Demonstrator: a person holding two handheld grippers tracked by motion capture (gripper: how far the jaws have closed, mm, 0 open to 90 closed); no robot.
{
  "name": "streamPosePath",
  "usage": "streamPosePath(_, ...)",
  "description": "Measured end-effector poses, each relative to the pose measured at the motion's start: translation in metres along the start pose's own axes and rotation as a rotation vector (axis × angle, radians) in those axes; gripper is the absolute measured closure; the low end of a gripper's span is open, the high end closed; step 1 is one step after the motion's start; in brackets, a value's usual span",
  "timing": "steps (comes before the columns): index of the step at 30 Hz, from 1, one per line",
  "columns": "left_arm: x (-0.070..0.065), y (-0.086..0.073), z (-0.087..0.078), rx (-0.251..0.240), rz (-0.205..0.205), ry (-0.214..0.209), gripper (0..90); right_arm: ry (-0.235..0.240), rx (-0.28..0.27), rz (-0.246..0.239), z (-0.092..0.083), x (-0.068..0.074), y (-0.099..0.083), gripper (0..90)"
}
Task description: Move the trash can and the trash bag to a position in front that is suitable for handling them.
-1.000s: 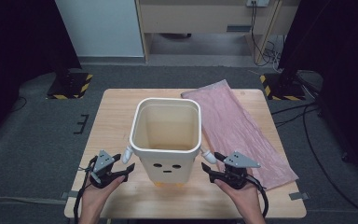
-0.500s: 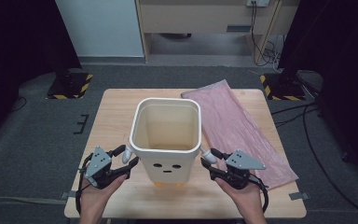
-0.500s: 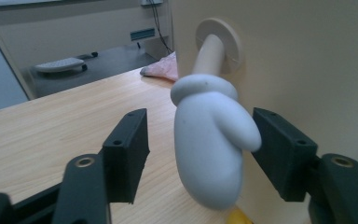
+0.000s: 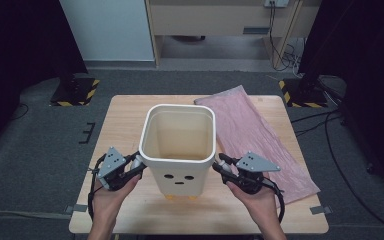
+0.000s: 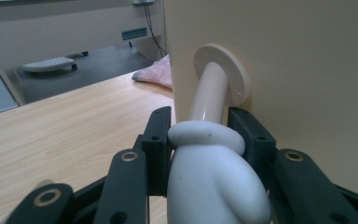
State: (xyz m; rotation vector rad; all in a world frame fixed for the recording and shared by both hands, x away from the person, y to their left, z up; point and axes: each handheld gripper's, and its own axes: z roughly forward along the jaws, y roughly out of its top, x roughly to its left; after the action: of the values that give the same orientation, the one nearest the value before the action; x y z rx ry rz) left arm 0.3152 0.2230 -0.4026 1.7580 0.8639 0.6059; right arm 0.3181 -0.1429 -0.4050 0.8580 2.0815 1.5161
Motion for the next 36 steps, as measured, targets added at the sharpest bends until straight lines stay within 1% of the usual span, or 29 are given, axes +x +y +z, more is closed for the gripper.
streamPosePath(1,0.001,0.001,0.001,0.001,-0.003,-0.001,60.9,0.008,-0.004,0.017,0.001,-0.003,0.001,61.9)
streamPosePath(3,0.003,0.005,0.004,0.012,-0.002,-0.001,61.0,0.009,-0.006,0.017,0.003,-0.005,0.003,61.9)
streamPosePath(5,0.005,0.010,0.006,0.021,0.002,0.006,61.1,0.001,-0.006,0.021,0.007,-0.011,0.009,62.0)
streamPosePath(6,0.006,0.012,0.007,0.023,0.000,0.004,61.1,0.001,-0.006,0.021,0.007,-0.011,0.009,62.0)
streamPosePath(7,0.007,0.014,0.008,0.022,-0.004,0.001,61.2,-0.002,-0.012,0.035,0.010,-0.016,0.013,62.0)
streamPosePath(9,0.010,0.018,0.011,0.019,-0.010,0.005,61.2,0.001,-0.025,0.045,0.013,-0.021,0.018,62.1)
streamPosePath(10,0.012,0.020,0.013,0.017,-0.011,0.007,61.2,0.001,-0.025,0.045,0.013,-0.021,0.018,62.1)
streamPosePath(11,0.013,0.022,0.015,0.016,-0.011,0.009,61.2,-0.008,-0.028,0.037,0.016,-0.025,0.023,62.1)
streamPosePath(13,0.017,0.026,0.021,0.012,-0.014,0.014,61.2,-0.015,-0.030,0.037,0.018,-0.028,0.026,62.1)
streamPosePath(15,0.021,0.032,0.027,0.003,-0.014,0.026,61.2,-0.027,-0.034,0.031,0.023,-0.033,0.031,62.1)
streamPosePath(17,0.026,0.038,0.034,-0.007,-0.003,0.042,61.2,-0.042,-0.036,0.024,0.029,-0.040,0.038,62.1)
streamPosePath(18,0.028,0.040,0.038,-0.013,0.003,0.051,61.2,-0.059,-0.042,0.023,0.038,-0.048,0.044,62.1)
streamPosePath(19,0.031,0.042,0.043,-0.020,0.007,0.063,61.2,-0.059,-0.042,0.023,0.038,-0.048,0.044,62.1)
streamPosePath(20,0.037,0.044,0.054,-0.026,0.003,0.084,61.3,-0.078,-0.048,0.026,0.047,-0.057,0.049,62.1)
streamPosePath(21,0.037,0.044,0.054,-0.026,0.003,0.084,61.2,-0.090,-0.050,0.021,0.052,-0.060,0.050,62.1)
streamPosePath(22,0.043,0.046,0.065,-0.032,0.017,0.102,61.3,-0.103,-0.049,0.020,0.056,-0.064,0.052,62.1)
streamPosePath(23,0.045,0.047,0.070,-0.036,0.022,0.110,61.3,-0.113,-0.050,0.020,0.061,-0.068,0.053,62.1)
streamPosePath(24,0.045,0.047,0.070,-0.036,0.022,0.110,61.3,-0.125,-0.051,0.016,0.065,-0.071,0.053,62.1)
streamPosePath(25,0.048,0.049,0.076,-0.036,0.027,0.118,61.3,-0.125,-0.051,0.016,0.065,-0.071,0.053,62.1)
streamPosePath(26,0.050,0.049,0.081,-0.033,0.038,0.127,61.3,-0.139,-0.048,0.014,0.069,-0.074,0.053,62.1)
streamPosePath(28,0.051,0.049,0.091,-0.039,0.048,0.140,61.3,-0.167,-0.033,0.008,0.076,-0.079,0.051,62.1)
streamPosePath(29,0.052,0.048,0.095,-0.037,0.058,0.146,61.4,-0.191,-0.025,0.017,0.081,-0.084,0.048,62.1)
streamPosePath(30,0.053,0.046,0.100,-0.034,0.057,0.148,61.4,-0.191,-0.025,0.017,0.081,-0.084,0.048,62.1)
streamPosePath(31,0.054,0.043,0.104,-0.032,0.039,0.144,61.4,-0.195,-0.025,0.021,0.083,-0.087,0.046,62.1)
streamPosePath(32,0.054,0.042,0.106,-0.030,0.035,0.146,61.4,-0.201,-0.020,0.028,0.084,-0.089,0.043,62.1)
streamPosePath(34,0.052,0.038,0.109,-0.023,0.042,0.147,61.4,-0.205,-0.005,0.032,0.086,-0.091,0.038,62.1)
streamPosePath(35,0.051,0.036,0.110,-0.010,0.048,0.146,61.3,-0.201,0.000,0.034,0.086,-0.091,0.037,62.0)
streamPosePath(36,0.051,0.036,0.110,-0.010,0.048,0.146,61.4,-0.201,0.009,0.030,0.086,-0.092,0.035,62.0)
